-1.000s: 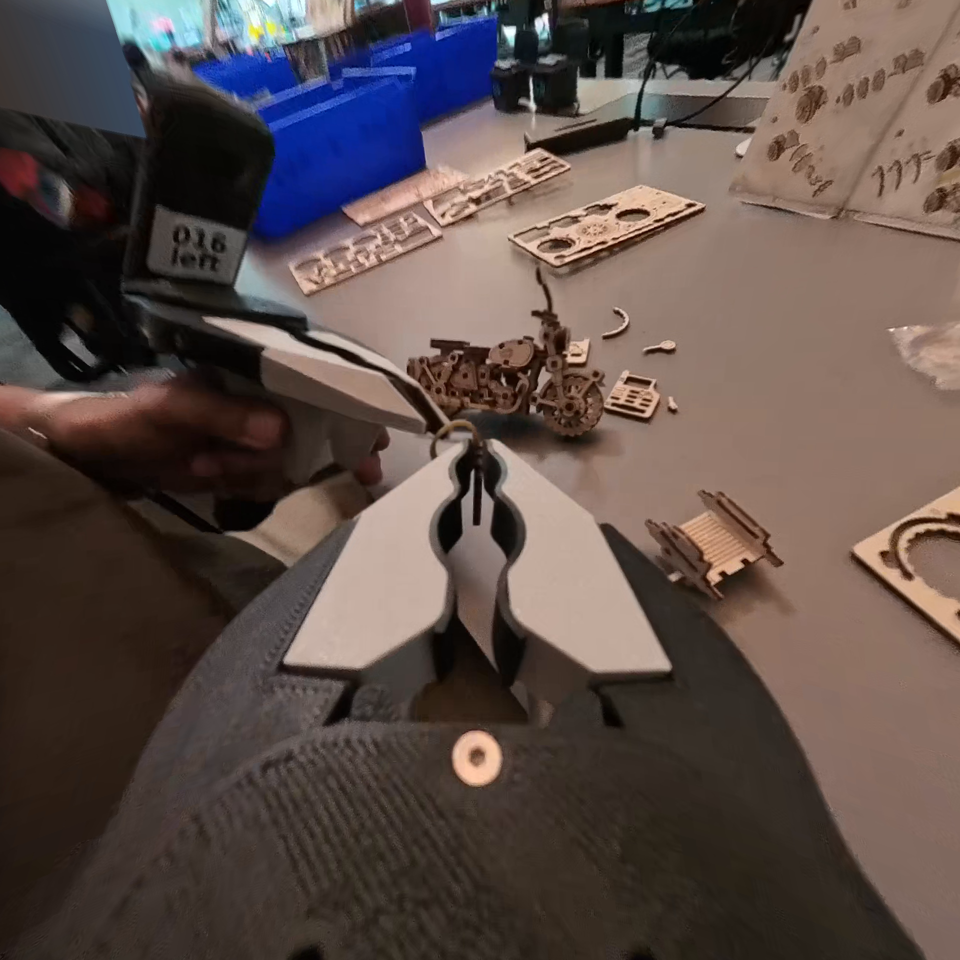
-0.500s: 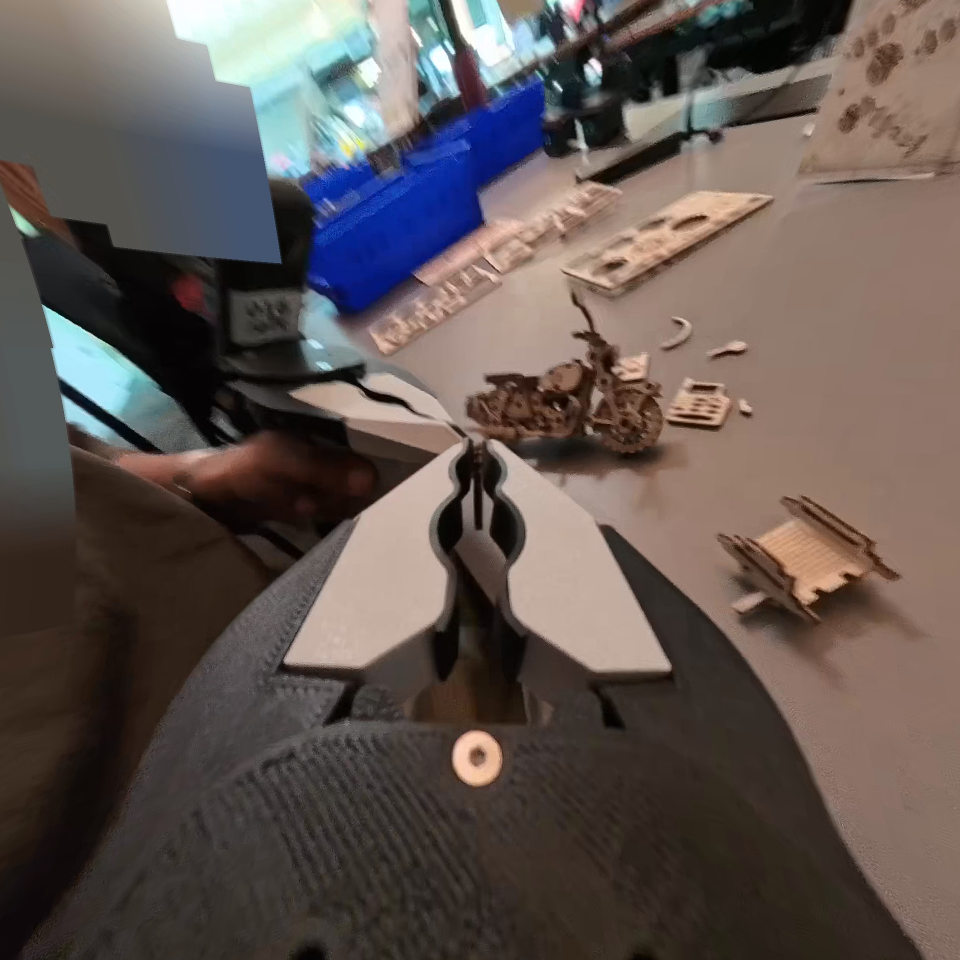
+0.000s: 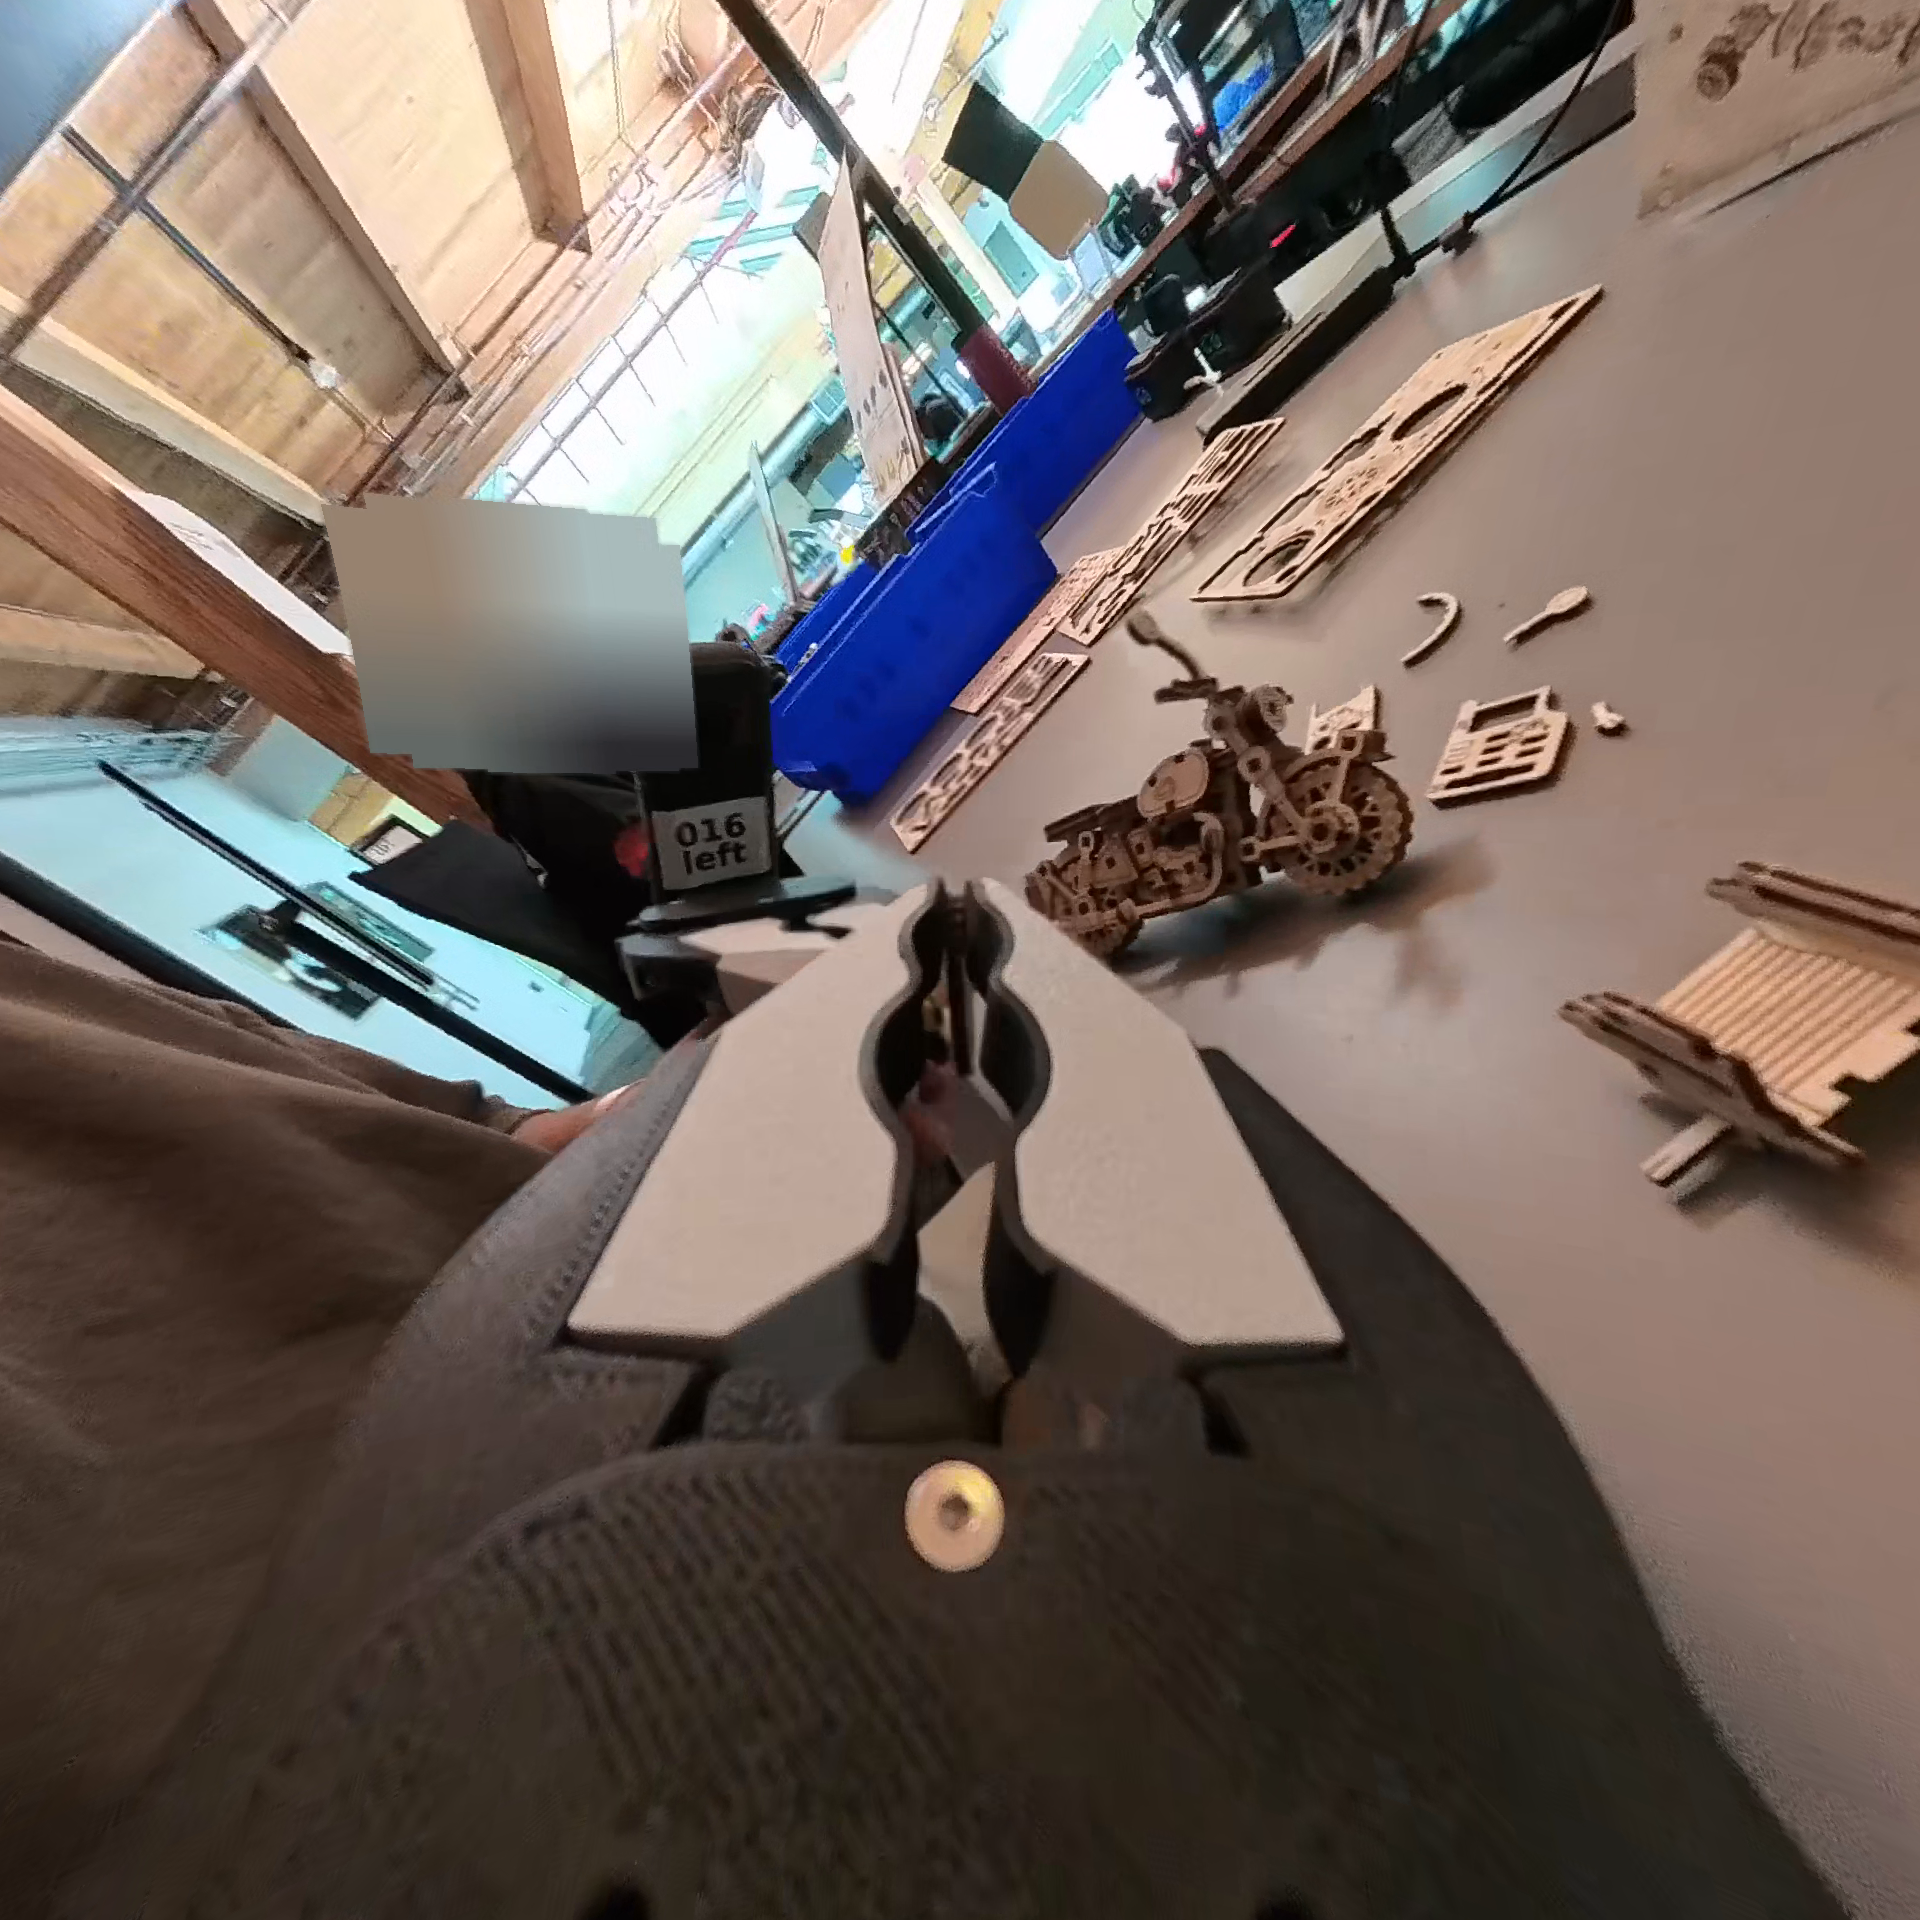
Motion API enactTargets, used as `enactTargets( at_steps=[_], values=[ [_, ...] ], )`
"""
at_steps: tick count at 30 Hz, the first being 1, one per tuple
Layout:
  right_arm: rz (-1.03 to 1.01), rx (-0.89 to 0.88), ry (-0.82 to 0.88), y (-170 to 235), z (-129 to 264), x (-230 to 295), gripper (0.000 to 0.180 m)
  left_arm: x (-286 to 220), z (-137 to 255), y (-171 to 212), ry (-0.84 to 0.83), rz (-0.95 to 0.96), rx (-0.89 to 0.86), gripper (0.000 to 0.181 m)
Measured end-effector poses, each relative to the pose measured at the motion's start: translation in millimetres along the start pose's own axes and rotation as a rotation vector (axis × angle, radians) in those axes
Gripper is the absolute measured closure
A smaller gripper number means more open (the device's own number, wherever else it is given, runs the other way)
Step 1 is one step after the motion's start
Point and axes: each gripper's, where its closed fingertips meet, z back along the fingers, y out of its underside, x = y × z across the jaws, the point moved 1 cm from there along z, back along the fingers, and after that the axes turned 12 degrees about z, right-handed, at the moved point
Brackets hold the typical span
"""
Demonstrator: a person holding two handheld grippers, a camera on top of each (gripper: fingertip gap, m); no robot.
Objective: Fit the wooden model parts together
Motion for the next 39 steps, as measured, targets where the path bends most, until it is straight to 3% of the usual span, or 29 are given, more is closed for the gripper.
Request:
enactTargets(
  at_steps=[10, 14, 23, 28, 30, 39],
  values=[
    [-0.005, 0.016, -0.004, 1, 2, -3, 0.177, 7, -1, 4, -0.022, 0.021, 0.007, 0.180],
    [-0.033, 0.009, -0.022, 3, 1, -2, 0.177, 9, 1, -1, -0.004, 0.063, -0.019, 0.168],
    [-0.172, -0.006, -0.105, 7, 0, -2, 0.177, -1, -2, 2, 0.126, 0.202, 0.005, 0.180],
    [-0.208, 0.015, -0.140, 12, -2, 1, 0.176, -5, -5, 6, 0.144, 0.200, 0.026, 0.171],
    [-0.211, 0.015, -0.150, 12, -2, 2, 0.176, -4, -4, 6, 0.143, 0.209, 0.021, 0.180],
    [-0.156, 0.100, -0.088, 25, -6, -4, 0.168, 12, -2, 11, 0.056, 0.221, 0.060, 0.181]
  ],
)
